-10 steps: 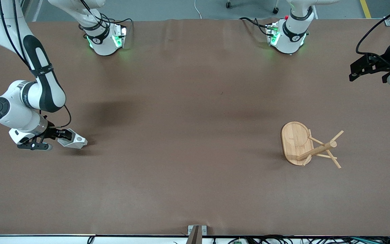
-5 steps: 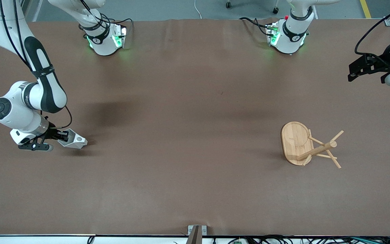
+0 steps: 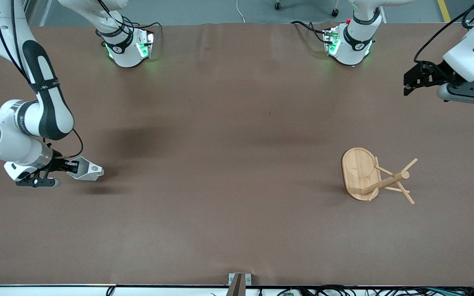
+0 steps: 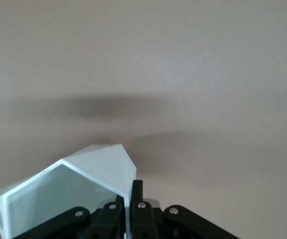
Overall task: Hang cup on rack
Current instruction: 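Grasp the white cup with the right gripper and lift it, then carry the cup toward the left gripper while the left gripper approaches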
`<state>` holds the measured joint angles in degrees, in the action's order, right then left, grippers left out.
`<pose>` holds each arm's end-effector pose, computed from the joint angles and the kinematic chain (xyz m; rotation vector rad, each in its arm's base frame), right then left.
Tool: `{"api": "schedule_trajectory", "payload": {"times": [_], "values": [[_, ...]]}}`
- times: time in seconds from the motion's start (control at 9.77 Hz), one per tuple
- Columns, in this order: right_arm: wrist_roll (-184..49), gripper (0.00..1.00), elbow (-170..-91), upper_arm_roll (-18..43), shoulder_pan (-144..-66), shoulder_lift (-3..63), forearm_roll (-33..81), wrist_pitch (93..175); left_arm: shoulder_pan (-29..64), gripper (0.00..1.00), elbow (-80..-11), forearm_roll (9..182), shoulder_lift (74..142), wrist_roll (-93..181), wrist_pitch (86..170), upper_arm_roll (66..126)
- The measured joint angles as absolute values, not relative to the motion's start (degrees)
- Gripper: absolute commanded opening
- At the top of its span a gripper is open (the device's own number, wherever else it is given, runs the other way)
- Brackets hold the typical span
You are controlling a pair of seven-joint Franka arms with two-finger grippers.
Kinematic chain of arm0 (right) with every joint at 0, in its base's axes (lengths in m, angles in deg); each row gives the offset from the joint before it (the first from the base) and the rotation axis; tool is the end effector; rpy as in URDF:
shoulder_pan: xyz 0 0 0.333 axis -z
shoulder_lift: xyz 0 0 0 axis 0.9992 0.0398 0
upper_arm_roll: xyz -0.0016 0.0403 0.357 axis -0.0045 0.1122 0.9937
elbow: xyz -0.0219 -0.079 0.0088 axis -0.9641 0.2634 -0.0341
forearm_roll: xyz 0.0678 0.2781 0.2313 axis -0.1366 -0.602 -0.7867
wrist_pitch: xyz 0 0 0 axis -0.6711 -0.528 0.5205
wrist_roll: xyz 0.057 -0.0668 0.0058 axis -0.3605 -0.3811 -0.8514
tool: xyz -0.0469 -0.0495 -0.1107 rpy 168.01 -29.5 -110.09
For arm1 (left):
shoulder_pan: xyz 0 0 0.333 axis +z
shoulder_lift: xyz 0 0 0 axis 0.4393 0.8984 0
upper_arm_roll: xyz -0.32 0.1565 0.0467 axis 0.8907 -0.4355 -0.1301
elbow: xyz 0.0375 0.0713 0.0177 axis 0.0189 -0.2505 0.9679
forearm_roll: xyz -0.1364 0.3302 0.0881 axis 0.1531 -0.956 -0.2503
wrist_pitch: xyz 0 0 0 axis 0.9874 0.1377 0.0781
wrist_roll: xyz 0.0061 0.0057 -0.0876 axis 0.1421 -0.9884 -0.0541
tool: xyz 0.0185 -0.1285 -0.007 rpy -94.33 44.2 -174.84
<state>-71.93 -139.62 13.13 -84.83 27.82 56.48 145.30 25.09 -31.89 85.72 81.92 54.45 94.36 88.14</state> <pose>0.6168 -0.0730 0.3429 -3.1077 0.0127 0.0512 0.5016 -0.1016 0.6698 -3.0917 0.4283 0.0674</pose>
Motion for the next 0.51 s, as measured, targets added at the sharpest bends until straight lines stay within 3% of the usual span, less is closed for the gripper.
{"api": "schedule_trajectory", "payload": {"times": [0.2, 0.51], "values": [[-71.9, 0.01, -132.2, 14.7, -85.9, 25.5, 46.5, 133.8, 23.2, 1.0, -31.6, 85.8, 82.0, 54.9, 94.9, 94.0], [-72.5, 0.01, -130.4, 15.4, -86.1, 24.6, 31.5, 127.5, 22.4, 1.0, -31.5, 91.9, 82.9, 57.5, 97.6, 100.6]]}}
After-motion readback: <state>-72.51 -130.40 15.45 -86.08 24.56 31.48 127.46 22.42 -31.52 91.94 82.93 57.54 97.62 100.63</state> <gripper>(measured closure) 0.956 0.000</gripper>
